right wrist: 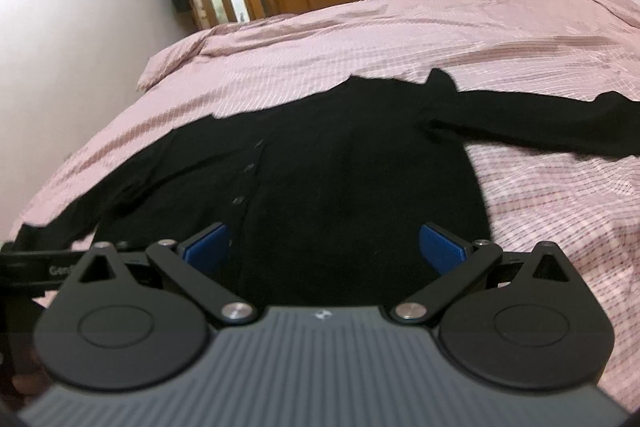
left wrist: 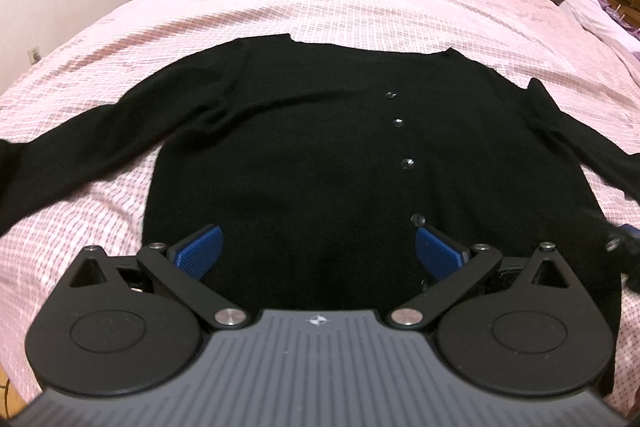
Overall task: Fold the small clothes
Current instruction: 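Grasp the black cardigan sleeve cuff with the right gripper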
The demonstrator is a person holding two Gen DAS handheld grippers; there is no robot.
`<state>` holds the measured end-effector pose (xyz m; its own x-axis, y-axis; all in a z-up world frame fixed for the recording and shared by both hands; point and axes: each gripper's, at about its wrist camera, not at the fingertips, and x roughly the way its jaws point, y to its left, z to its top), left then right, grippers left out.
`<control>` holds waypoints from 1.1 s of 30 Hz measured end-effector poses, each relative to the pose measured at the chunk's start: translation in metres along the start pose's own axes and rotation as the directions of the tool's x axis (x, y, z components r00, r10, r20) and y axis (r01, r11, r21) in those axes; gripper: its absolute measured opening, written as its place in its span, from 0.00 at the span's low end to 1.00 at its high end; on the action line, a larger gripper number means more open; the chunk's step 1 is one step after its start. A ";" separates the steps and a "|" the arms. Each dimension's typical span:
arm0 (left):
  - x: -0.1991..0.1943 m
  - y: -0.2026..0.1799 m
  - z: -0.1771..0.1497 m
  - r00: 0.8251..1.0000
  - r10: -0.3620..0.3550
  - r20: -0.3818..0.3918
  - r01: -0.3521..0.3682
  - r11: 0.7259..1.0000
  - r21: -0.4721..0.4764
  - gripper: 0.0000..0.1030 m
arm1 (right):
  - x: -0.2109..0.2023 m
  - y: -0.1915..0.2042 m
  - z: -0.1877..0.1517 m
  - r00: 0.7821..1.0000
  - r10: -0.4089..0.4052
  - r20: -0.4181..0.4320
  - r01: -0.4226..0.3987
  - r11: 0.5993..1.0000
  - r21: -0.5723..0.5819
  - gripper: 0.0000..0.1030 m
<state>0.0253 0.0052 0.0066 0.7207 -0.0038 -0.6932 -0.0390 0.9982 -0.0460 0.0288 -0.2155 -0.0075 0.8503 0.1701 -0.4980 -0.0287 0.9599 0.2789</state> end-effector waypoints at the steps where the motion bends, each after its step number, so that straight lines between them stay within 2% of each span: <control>1: 0.003 0.000 0.004 1.000 -0.006 -0.004 0.006 1.000 0.002 1.00 | 0.000 -0.008 0.004 1.000 -0.006 0.009 0.006 1.000 0.020 1.00; 4: 0.012 -0.004 0.014 1.000 -0.007 -0.004 0.007 1.000 0.007 1.00 | 0.001 -0.034 0.015 0.999 -0.033 0.025 0.031 0.997 0.076 1.00; 9: 0.030 -0.016 0.037 1.000 -0.021 -0.009 0.022 1.000 0.023 1.00 | 0.003 -0.088 0.032 0.991 -0.127 0.041 0.117 0.976 0.186 1.00; 16: 0.060 -0.042 0.056 0.999 -0.047 -0.013 0.048 0.998 0.045 1.00 | 0.003 -0.177 0.044 0.967 -0.252 0.042 0.223 0.912 0.344 1.00; 20: 0.081 -0.055 0.056 0.998 -0.054 -0.027 0.055 0.997 0.050 1.00 | 0.007 -0.227 0.043 0.947 -0.318 0.034 0.272 0.858 0.435 1.00; 23: 0.096 -0.062 0.053 0.998 -0.035 -0.057 0.039 0.998 0.054 1.00 | 0.018 -0.261 0.036 0.950 -0.312 0.011 0.262 0.817 0.513 1.00; 26: 0.111 -0.065 0.049 0.995 -0.020 -0.100 0.024 0.999 0.045 1.00 | 0.026 -0.278 0.026 0.957 -0.290 0.008 0.235 0.793 0.562 1.00; 30: 0.120 -0.066 0.042 0.997 0.002 -0.081 0.001 0.999 0.039 1.00 | 0.032 -0.289 0.018 0.952 -0.303 0.041 0.225 0.786 0.576 1.00; 33: 0.121 -0.064 0.036 0.999 0.006 -0.052 -0.005 1.000 0.022 1.00 | 0.038 -0.291 0.015 0.948 -0.304 0.091 0.202 0.799 0.566 1.00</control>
<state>0.1394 -0.0575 -0.0485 0.6833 -0.0007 -0.7301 -0.0274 0.9993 -0.0266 0.0773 -0.4921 -0.0956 0.8628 -0.1509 -0.4825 0.4464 0.6753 0.5871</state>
